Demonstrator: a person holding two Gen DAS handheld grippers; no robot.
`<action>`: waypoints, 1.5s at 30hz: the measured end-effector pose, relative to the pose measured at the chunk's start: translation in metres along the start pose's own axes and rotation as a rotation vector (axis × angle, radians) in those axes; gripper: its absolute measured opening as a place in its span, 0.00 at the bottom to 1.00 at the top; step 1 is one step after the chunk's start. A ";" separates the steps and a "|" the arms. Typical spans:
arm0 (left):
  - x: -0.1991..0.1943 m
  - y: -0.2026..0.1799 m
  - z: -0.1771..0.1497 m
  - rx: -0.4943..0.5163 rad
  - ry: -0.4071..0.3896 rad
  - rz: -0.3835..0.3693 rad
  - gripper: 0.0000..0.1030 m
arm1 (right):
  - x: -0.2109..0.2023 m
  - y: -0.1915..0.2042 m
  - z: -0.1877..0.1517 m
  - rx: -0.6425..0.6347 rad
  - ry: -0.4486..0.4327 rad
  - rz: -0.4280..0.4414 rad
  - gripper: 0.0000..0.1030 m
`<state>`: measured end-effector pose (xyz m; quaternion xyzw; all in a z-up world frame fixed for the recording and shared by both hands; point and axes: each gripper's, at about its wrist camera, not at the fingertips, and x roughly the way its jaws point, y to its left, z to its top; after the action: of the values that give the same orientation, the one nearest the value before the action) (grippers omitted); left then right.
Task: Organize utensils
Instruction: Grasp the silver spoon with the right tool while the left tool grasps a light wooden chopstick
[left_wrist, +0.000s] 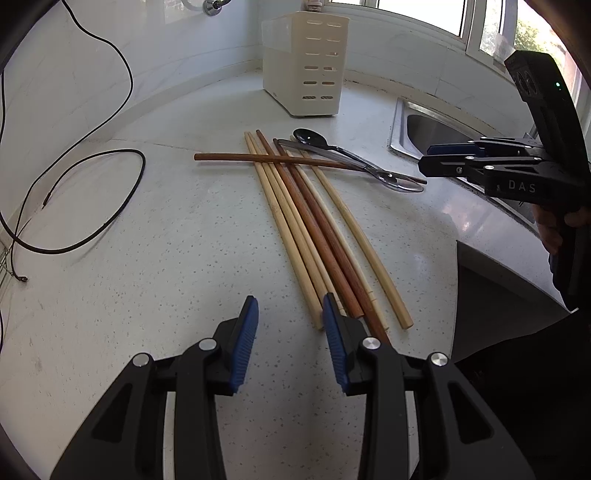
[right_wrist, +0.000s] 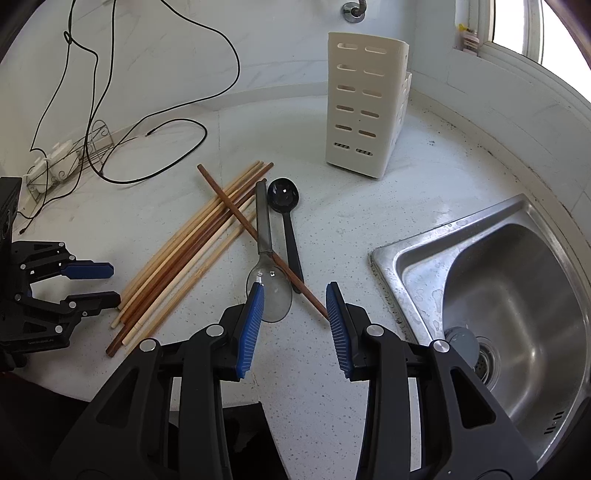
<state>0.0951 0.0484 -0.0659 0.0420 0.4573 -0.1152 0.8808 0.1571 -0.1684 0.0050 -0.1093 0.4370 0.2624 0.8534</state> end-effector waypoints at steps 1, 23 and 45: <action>0.000 0.000 0.000 -0.002 0.000 0.003 0.35 | 0.000 0.000 0.001 0.001 -0.001 0.001 0.33; 0.006 0.013 0.003 -0.031 -0.010 0.050 0.16 | 0.010 0.009 -0.003 -0.008 0.017 0.092 0.27; 0.006 0.021 0.003 -0.048 -0.039 0.040 0.06 | 0.021 0.055 -0.010 -0.387 0.043 -0.037 0.10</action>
<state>0.1056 0.0677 -0.0697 0.0279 0.4418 -0.0874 0.8924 0.1305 -0.1193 -0.0154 -0.2851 0.3945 0.3237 0.8114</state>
